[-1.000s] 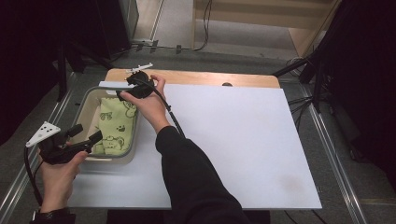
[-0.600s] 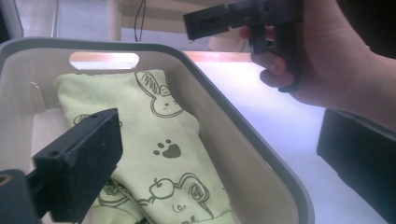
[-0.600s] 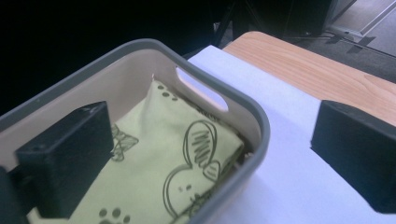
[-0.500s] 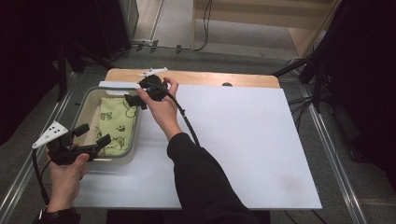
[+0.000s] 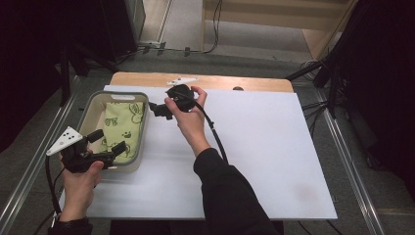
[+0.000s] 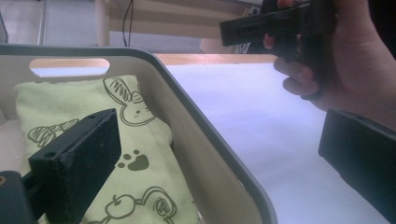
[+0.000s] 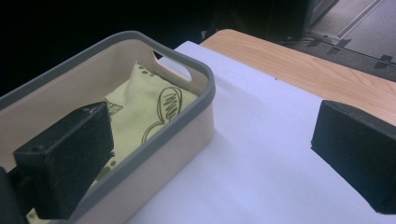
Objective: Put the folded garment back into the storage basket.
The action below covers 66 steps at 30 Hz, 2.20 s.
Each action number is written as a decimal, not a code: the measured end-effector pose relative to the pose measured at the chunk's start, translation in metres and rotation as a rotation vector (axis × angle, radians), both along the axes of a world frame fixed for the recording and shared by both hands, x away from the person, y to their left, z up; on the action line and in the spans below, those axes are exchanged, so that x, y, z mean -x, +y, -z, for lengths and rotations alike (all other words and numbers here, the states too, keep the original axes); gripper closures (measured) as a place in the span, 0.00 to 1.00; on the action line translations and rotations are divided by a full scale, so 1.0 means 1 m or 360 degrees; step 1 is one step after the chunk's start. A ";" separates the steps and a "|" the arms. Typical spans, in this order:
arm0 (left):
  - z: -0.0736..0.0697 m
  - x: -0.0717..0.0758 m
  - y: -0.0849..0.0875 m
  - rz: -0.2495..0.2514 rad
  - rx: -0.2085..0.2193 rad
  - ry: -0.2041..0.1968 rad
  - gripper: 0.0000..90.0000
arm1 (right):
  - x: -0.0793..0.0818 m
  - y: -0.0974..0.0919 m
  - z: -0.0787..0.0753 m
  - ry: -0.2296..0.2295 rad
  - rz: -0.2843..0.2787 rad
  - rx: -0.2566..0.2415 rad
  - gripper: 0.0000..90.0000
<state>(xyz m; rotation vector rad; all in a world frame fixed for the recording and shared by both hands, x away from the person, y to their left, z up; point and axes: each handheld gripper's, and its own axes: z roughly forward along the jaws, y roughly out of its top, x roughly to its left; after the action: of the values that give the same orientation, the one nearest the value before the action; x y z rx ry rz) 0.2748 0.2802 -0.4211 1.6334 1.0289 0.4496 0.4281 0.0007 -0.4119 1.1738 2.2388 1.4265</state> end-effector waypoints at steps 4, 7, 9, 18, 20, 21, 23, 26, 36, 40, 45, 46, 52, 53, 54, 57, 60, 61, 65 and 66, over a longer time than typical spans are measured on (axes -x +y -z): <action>0.001 0.000 -0.003 0.0006 0.0006 0.0005 0.00 | 0.005 -0.011 0.000 -0.0010 0.0005 -0.0007 0.00; 0.002 0.000 -0.008 0.0029 0.0016 0.0007 0.00 | 0.013 -0.027 0.000 -0.0025 0.0026 -0.0021 0.00; 0.002 0.000 -0.009 0.0039 0.0022 0.0010 0.00 | 0.015 -0.034 0.000 -0.0026 0.0036 -0.0030 0.00; 0.006 0.001 -0.021 0.0078 0.0028 0.0027 0.00 | 0.027 -0.065 0.003 -0.0042 0.0080 -0.0044 0.00; 0.007 0.001 -0.025 0.0083 0.0027 0.0025 0.00 | 0.030 -0.072 0.003 -0.0047 0.0087 -0.0045 0.00; 0.007 0.002 -0.028 0.0103 0.0033 0.0030 0.00 | 0.033 -0.079 0.004 -0.0057 0.0104 -0.0042 0.00; 0.006 0.002 -0.029 0.0110 0.0041 0.0030 0.00 | 0.035 -0.083 0.005 -0.0057 0.0111 -0.0043 0.00; 0.006 0.003 -0.034 0.0140 0.0048 0.0030 0.00 | 0.039 -0.094 0.006 -0.0062 0.0134 -0.0049 0.00; 0.011 0.005 -0.045 0.0191 0.0064 0.0062 0.00 | 0.055 -0.124 0.008 -0.0110 0.0169 -0.0005 0.00; 0.013 0.006 -0.050 0.0204 0.0049 0.0062 0.00 | 0.064 -0.140 0.012 -0.0116 0.0193 -0.0015 0.00; 0.014 0.007 -0.055 0.0221 0.0032 0.0062 0.00 | 0.071 -0.154 0.017 -0.0115 0.0224 -0.0021 0.00; 0.014 0.008 -0.056 0.0231 0.0033 0.0061 0.00 | 0.074 -0.161 0.019 -0.0117 0.0236 -0.0014 0.00; 0.013 0.010 -0.061 0.0255 0.0027 0.0053 0.00 | 0.084 -0.178 0.021 -0.0124 0.0261 -0.0010 0.00; 0.013 0.011 -0.063 0.0257 0.0022 0.0051 0.00 | 0.088 -0.185 0.023 -0.0119 0.0275 -0.0019 0.00; 0.013 0.012 -0.065 0.0268 0.0011 0.0049 0.00 | 0.090 -0.188 0.023 -0.0121 0.0281 -0.0016 0.00; 0.014 0.013 -0.069 0.0276 0.0008 0.0049 0.00 | 0.096 -0.197 0.025 -0.0117 0.0293 -0.0022 0.00; 0.015 0.014 -0.071 0.0286 -0.0008 0.0048 0.00 | 0.099 -0.203 0.027 -0.0122 0.0302 -0.0026 0.00; 0.015 0.014 -0.072 0.0287 -0.0006 0.0048 0.00 | 0.102 -0.206 0.027 -0.0123 0.0308 -0.0038 0.00; 0.016 0.017 -0.078 0.0307 -0.0028 0.0046 0.00 | 0.112 -0.221 0.030 -0.0131 0.0334 -0.0059 0.00; 0.016 0.017 -0.078 0.0307 -0.0028 0.0046 0.00 | 0.112 -0.221 0.030 -0.0131 0.0334 -0.0059 0.00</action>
<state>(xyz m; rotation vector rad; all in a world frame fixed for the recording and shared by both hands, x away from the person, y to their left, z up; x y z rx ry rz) 0.2582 0.2018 -0.4367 1.7399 0.8802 0.3073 0.3157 -0.2205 -0.4416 1.2940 1.9774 1.4109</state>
